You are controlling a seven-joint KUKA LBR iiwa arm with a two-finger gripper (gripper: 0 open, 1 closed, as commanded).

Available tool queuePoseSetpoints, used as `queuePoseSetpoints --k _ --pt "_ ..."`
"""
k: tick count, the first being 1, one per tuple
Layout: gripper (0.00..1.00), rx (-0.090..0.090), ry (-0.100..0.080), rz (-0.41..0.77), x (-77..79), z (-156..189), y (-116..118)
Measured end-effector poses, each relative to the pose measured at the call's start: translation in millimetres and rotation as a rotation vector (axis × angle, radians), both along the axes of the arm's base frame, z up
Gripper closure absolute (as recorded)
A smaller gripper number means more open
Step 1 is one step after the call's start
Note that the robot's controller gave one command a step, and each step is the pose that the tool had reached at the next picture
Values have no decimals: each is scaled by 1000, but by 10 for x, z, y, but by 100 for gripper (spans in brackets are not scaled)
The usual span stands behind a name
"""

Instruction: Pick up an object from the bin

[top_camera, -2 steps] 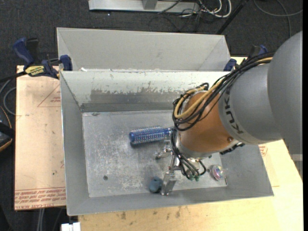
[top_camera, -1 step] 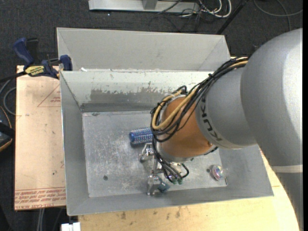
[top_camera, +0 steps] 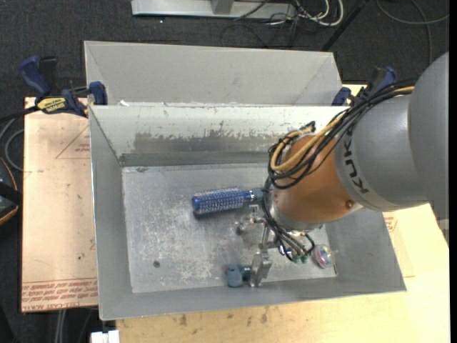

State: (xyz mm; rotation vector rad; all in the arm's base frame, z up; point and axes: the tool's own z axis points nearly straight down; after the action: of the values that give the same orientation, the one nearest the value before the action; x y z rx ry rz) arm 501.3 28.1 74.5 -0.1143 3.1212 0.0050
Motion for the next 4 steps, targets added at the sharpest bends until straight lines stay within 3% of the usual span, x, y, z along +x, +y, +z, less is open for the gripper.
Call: queuePoseSetpoints --k 1,2,3,4 --pt "0 -1 -8 -125 -122 16 392" --pt "0 -1 -7 -166 -146 16 559" --pt "100 2 5 -164 -185 -13 589" --pt "100 -2 8 -103 -98 1218 135"
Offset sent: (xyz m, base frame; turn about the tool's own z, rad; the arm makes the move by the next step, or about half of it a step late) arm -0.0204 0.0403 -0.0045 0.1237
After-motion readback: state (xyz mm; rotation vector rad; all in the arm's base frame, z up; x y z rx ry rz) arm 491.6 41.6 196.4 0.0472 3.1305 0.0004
